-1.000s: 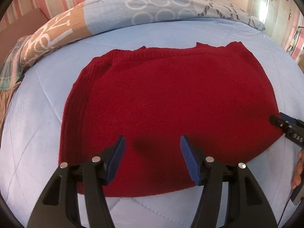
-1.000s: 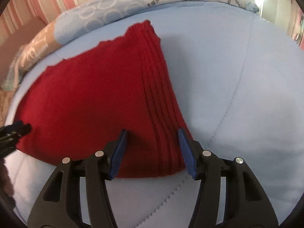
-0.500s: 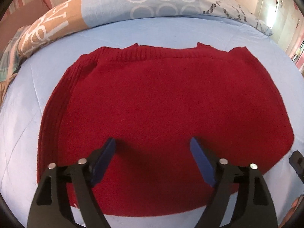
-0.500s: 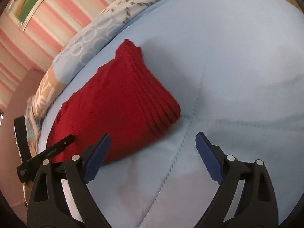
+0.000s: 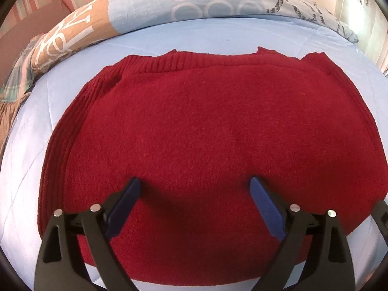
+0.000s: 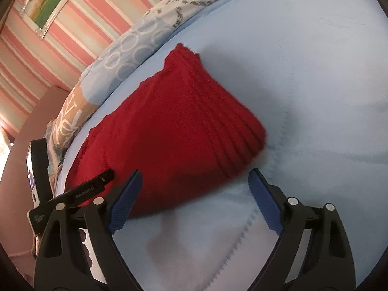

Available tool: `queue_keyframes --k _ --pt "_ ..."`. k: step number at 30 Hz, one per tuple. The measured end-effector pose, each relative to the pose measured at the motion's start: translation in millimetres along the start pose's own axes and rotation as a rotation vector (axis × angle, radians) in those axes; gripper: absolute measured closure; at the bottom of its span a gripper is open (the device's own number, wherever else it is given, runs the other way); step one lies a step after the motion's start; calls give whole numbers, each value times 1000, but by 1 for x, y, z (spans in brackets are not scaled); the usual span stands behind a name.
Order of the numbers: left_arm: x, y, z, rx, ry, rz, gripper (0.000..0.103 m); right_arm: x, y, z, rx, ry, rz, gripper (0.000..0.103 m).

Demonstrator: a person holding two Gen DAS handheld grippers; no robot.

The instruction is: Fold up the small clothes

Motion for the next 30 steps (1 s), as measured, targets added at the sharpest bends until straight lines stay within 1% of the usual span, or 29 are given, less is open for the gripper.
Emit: queue_keyframes --k 5,6,7,9,12,15,18,20,23,24,25,26,28,30 --pt "0 -1 -1 1 2 7 11 20 19 4 -28 3 7 15" --pt "0 -1 0 1 2 10 11 23 21 5 -43 -5 15 18" --pt "0 -1 -1 2 3 12 11 27 23 5 -71 -21 26 26" --pt "2 -1 -3 4 2 17 11 34 27 5 -149 -61 63 33" --pt "3 0 -3 4 5 20 11 39 30 6 -203 -105 88 37" --pt "3 0 -3 7 8 15 11 39 37 14 -309 -234 114 38" --pt "3 1 -4 12 10 13 10 40 45 17 -363 -288 138 38" --pt "2 1 -4 10 7 15 10 40 50 16 -387 -299 180 36" --pt "3 2 -6 13 7 15 10 40 51 16 -421 -321 221 36" --pt "3 2 -6 13 6 16 10 39 50 17 -429 -325 234 38" --pt "4 2 -6 13 7 17 10 38 48 17 -434 -328 246 43" --pt "4 2 -6 13 6 18 10 36 46 16 -440 -329 263 44" --pt "4 2 -6 12 3 19 10 33 47 14 -449 -306 298 43" --pt "4 1 -5 16 1 18 10 34 48 8 -423 -226 313 39"
Point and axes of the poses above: each gripper's, at about its wrist camera, not at the fingertips, and y roughly the way its jaws point, z to its left, x to its top, the point moved 8 cm from there along y, roughly the way its jaws point, and after that the axes turned 6 degrees about z, right-handed, at the moved point
